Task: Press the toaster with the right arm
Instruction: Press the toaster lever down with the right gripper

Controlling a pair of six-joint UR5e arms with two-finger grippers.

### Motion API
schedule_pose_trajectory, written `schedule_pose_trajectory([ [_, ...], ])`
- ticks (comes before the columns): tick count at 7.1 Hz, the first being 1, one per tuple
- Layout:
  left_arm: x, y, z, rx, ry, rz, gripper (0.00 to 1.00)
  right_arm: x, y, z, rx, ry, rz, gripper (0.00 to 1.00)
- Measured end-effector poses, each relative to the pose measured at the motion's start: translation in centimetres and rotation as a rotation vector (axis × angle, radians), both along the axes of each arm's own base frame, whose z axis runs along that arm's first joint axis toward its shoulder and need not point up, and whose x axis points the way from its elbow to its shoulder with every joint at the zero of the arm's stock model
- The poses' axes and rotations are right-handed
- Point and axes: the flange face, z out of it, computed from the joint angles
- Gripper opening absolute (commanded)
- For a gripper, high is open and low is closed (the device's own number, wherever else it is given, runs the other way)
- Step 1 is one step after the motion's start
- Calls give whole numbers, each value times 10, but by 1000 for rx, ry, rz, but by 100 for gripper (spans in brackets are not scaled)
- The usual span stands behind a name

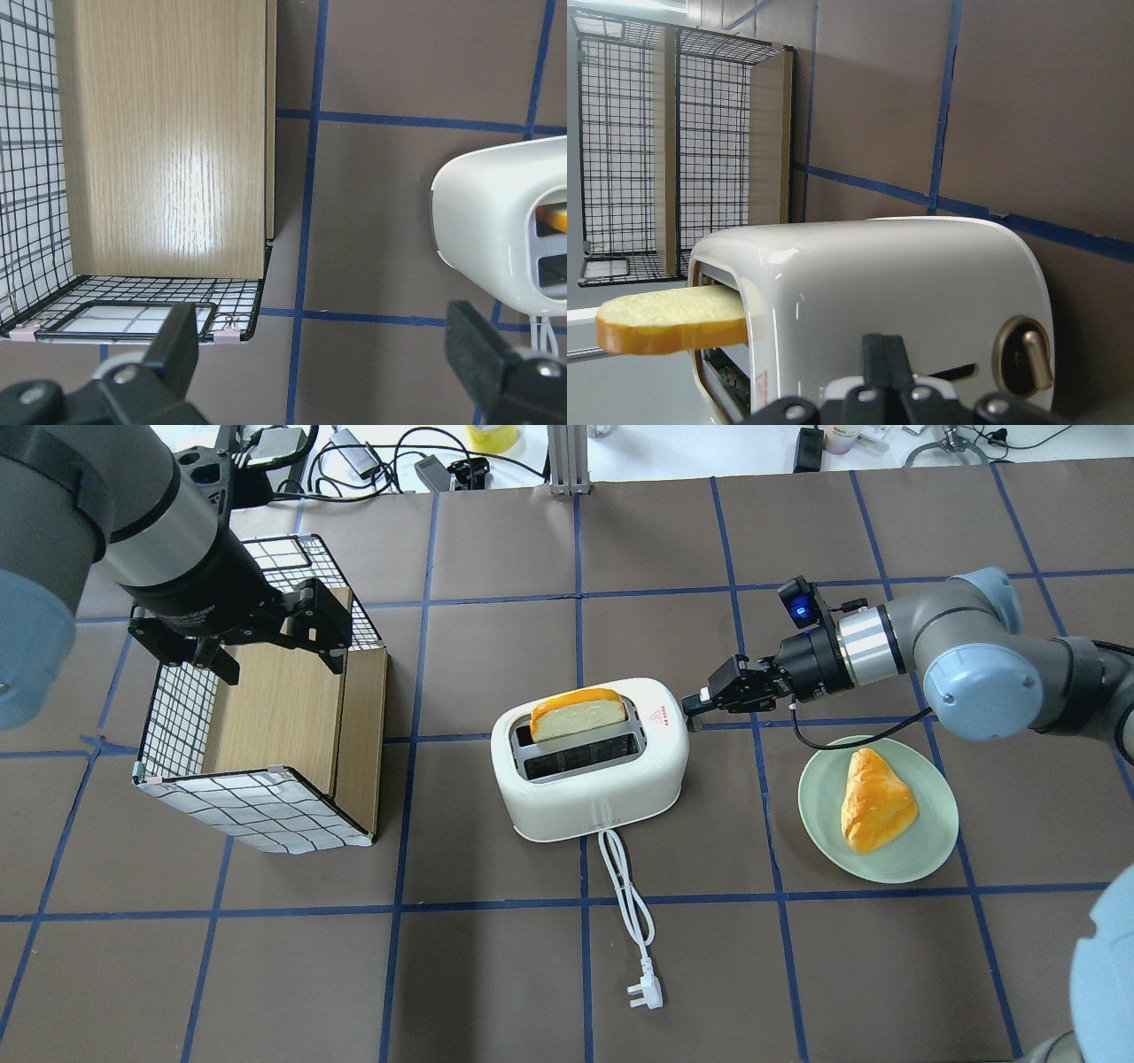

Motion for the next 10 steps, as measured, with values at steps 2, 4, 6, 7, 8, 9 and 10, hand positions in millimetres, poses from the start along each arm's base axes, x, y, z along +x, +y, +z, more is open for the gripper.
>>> schedule_pose_trajectory([
  [2,0,0,0,0,0,0,100,0,-1,-7,-12,0,10,0],
  [4,0,0,0,0,0,0,100,-1,-1,-13,-22,-1,19,0],
  [6,0,0,0,0,0,0,100,-1,-2,-15,-26,-1,22,0],
  [7,0,0,0,0,0,0,100,-1,-2,-15,-30,0,23,0],
  [8,0,0,0,0,0,0,100,-1,-3,-15,-40,2,26,0],
  [9,0,0,0,0,0,0,100,-1,-3,-15,-49,4,29,0],
  [10,0,0,0,0,0,0,100,-1,-3,-14,-48,7,27,0],
])
